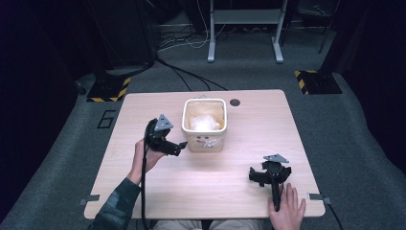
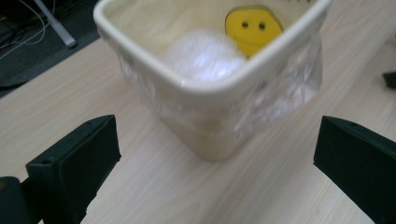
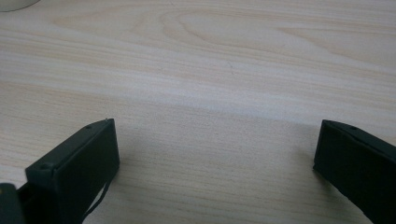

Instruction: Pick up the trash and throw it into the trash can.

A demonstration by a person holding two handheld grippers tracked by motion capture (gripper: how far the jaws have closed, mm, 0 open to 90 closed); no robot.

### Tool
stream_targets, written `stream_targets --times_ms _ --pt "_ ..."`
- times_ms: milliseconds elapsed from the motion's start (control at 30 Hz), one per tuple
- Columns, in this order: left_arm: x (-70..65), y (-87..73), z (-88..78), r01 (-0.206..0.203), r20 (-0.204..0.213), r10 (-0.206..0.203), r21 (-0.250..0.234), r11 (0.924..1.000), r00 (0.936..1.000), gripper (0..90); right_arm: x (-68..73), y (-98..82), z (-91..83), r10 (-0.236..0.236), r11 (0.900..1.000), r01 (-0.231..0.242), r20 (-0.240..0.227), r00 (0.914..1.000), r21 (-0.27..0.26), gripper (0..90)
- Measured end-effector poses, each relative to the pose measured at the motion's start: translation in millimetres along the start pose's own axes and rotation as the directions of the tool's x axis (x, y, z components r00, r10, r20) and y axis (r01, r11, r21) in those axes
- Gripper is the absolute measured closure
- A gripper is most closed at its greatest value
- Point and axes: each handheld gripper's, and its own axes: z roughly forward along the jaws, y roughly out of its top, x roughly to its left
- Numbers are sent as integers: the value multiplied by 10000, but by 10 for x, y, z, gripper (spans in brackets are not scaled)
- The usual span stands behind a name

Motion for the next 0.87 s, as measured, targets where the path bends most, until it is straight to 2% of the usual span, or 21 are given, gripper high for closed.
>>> stream_targets --times_ms 233,433,500,567,667,800,867 --pt "58 -537 70 542 82 -550 767 9956 9985 0 0 0 0 -3 10000 3 1 10000 1 0" --pt "81 -950 187 1227 255 -1278 1479 9814 9915 0 0 0 0 -2 10000 2 2 10000 1 0" --pt "76 -1080 213 1384 156 -1429 1658 9764 9896 0 0 0 0 -1 10000 1 2 10000 -3 0" --pt "77 -1170 224 1595 122 -1640 1723 9720 9864 0 0 0 0 -2 10000 2 2 10000 -1 0" --pt "70 -1299 228 1743 49 -1775 1636 9710 9841 0 0 0 0 -1 10000 1 0 10000 -3 0" --pt "48 -1404 197 1612 -117 -1609 1090 9809 9869 0 -4 -3 -2 -35 10000 35 -36 10000 -8 0" --pt "32 -1414 191 1642 -235 -1626 1038 9810 9864 0 -7 -6 -4 -62 10000 62 -73 10000 -26 0"
